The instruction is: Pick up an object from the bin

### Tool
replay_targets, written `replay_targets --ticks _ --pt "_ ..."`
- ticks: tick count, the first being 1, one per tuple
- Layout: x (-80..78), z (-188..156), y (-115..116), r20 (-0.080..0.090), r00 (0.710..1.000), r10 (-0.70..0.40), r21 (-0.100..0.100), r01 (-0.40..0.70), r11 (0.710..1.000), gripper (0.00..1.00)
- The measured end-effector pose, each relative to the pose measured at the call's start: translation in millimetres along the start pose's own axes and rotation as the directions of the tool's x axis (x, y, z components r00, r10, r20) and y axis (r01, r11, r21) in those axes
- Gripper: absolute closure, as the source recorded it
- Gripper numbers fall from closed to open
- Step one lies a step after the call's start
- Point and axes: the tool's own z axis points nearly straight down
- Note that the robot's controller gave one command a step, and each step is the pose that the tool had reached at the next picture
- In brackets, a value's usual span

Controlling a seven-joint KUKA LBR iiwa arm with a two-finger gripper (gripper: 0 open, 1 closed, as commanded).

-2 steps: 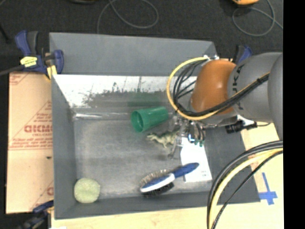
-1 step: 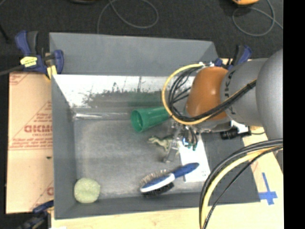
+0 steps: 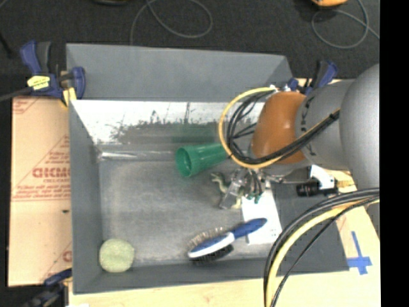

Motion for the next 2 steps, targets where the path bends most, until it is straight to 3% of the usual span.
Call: replay_targets --ticks 2 --pt "0.8 -2.7 -0.4 0.0 1.0 -0.001 0.0 0.001 1.0 1.0"
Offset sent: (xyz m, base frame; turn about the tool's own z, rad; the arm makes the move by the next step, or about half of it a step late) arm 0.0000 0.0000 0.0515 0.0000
